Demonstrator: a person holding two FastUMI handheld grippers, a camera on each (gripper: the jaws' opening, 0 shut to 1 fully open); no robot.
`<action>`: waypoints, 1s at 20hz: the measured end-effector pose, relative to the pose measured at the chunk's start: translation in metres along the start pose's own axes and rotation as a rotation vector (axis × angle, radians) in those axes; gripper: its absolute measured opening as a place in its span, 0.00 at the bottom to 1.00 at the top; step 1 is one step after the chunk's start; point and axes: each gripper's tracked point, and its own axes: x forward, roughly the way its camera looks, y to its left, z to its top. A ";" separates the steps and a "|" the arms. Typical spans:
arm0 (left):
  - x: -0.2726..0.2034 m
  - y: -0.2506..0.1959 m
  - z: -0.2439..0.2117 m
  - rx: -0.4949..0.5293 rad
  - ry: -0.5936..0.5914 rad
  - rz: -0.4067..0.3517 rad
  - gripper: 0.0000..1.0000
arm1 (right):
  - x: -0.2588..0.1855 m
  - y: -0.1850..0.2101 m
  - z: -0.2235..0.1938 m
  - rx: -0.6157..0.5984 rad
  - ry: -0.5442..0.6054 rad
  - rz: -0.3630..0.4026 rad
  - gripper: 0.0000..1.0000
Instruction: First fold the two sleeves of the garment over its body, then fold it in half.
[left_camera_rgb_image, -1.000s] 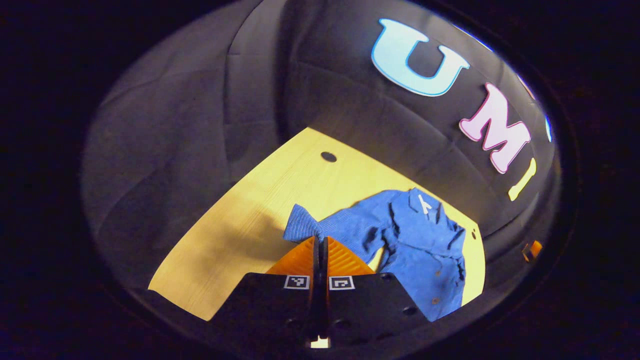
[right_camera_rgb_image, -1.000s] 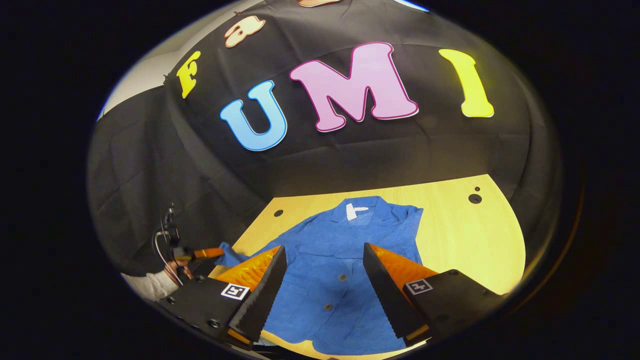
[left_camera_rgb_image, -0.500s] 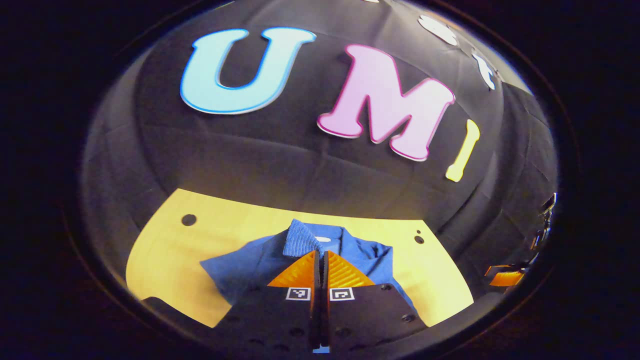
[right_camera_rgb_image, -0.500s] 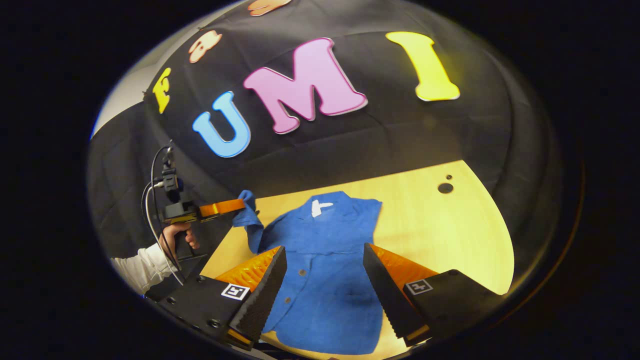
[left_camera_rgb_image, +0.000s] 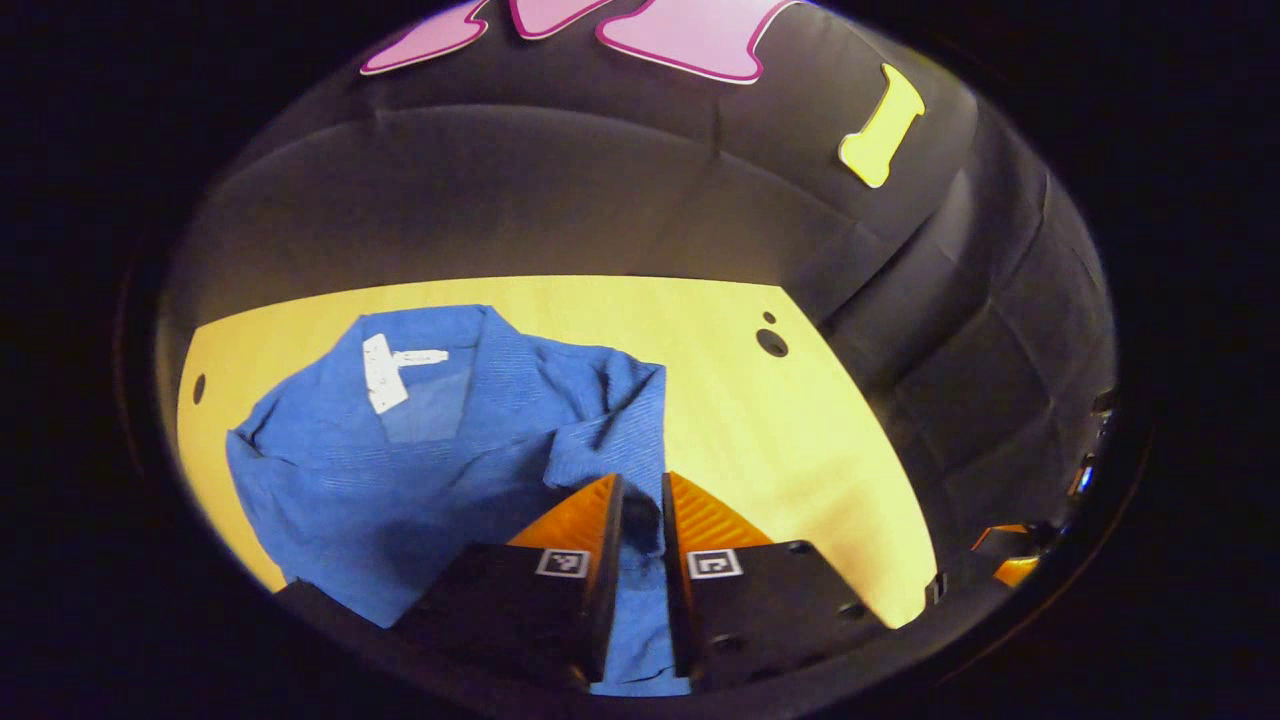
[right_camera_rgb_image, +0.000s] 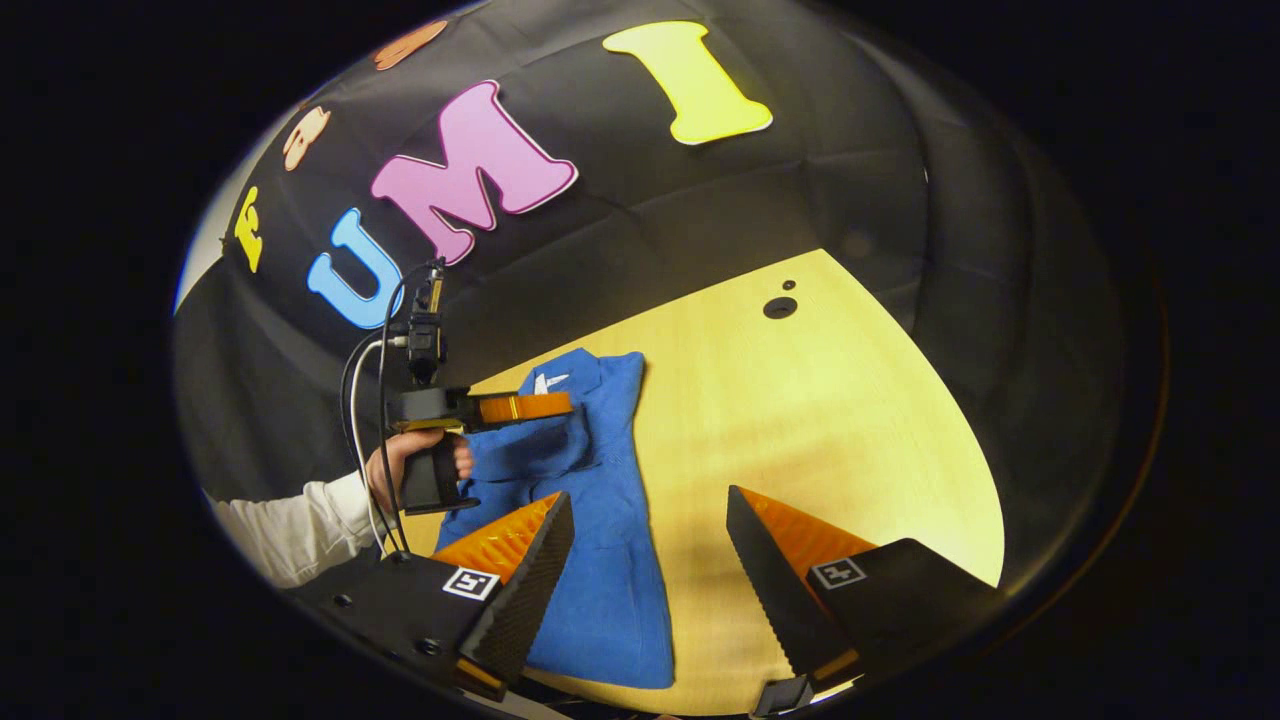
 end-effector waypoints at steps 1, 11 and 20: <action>0.000 -0.002 0.004 -0.006 -0.021 -0.016 0.57 | 0.002 -0.001 -0.003 0.001 0.008 0.005 0.97; -0.206 0.096 -0.135 0.026 -0.007 0.450 0.84 | 0.033 0.042 -0.092 -0.024 0.236 0.041 0.98; -0.308 0.212 -0.359 -0.274 0.334 0.630 0.85 | 0.005 0.020 -0.212 -0.141 0.479 -0.241 0.98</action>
